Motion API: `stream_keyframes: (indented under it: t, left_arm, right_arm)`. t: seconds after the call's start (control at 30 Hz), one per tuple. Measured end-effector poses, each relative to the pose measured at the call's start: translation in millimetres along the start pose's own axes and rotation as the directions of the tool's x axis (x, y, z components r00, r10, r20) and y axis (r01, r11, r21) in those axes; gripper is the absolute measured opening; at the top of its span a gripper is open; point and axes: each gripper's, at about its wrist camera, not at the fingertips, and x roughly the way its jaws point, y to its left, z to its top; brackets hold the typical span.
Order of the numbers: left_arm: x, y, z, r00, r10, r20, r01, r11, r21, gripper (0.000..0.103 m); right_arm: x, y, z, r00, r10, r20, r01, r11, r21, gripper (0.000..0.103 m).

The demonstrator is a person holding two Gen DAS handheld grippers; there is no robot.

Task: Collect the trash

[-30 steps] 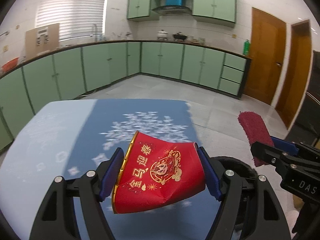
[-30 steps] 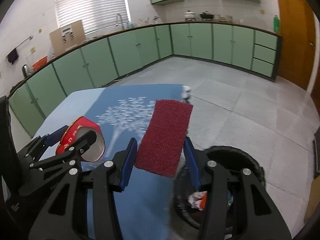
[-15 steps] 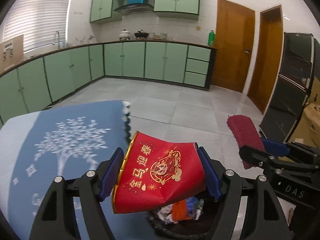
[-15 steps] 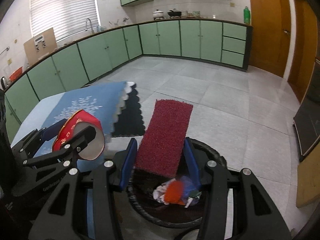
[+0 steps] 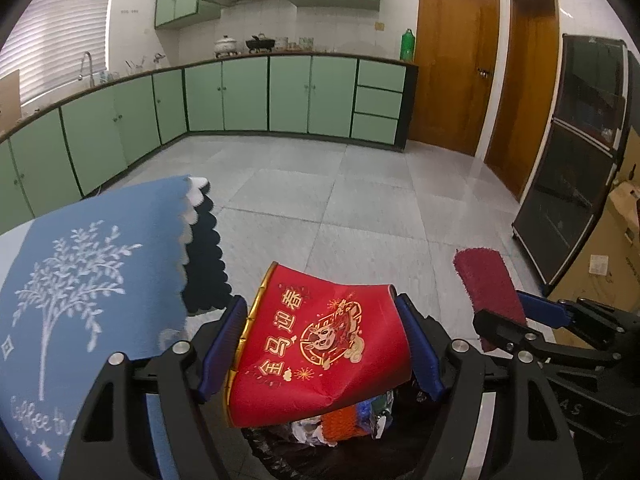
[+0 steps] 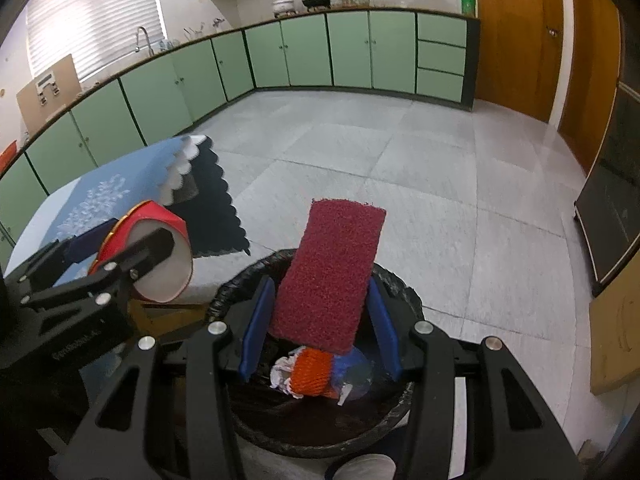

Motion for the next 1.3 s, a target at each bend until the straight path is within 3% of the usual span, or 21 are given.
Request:
stream_keyframes:
  t: [0.07, 0.1, 0.33, 0.47, 0.83, 1.03, 1.3]
  left_arm:
    - [7, -3, 0, 1.000, -0.003, -0.023, 0.003, 1.000, 0.004, 0.076]
    - [12, -5, 0, 1.000, -0.002, -0.031, 0.002, 1.000, 0.005, 0.076]
    - [15, -3, 4, 0.999, -0.024, -0.036, 0.024, 1.000, -0.007, 0.076]
    - [5, 6, 10, 0.999, -0.029, -0.021, 0.028, 0.999, -0.037, 0.076]
    - [-74, 33, 18, 0.996, 0.027, 0.084, -0.023, 0.998, -0.056, 0.086]
    - [-127, 48, 4, 0.990, 0.083, 0.114, -0.074, 0.994, -0.081, 0.090]
    - [-186, 59, -20, 0.987, 0.104, 0.119, -0.090, 0.989, -0.118, 0.097]
  right_arm:
    - [11, -6, -1, 1.000, -0.011, -0.014, 0.011, 1.000, -0.002, 0.053]
    - [18, -9, -3, 0.999, -0.022, -0.023, 0.022, 1.000, -0.004, 0.064]
    - [29, -22, -7, 0.998, -0.054, -0.039, 0.055, 0.998, 0.015, 0.076]
    - [21, -26, -6, 0.998, -0.066, -0.023, 0.066, 0.997, 0.040, 0.089]
    - [-42, -4, 3, 0.999, 0.001, 0.054, -0.004, 0.999, 0.054, 0.093]
    - [-86, 20, -2, 0.994, 0.032, 0.102, -0.034, 0.999, 0.017, 0.095]
    - [-139, 46, -22, 0.989, 0.061, 0.137, -0.060, 0.998, -0.015, 0.098]
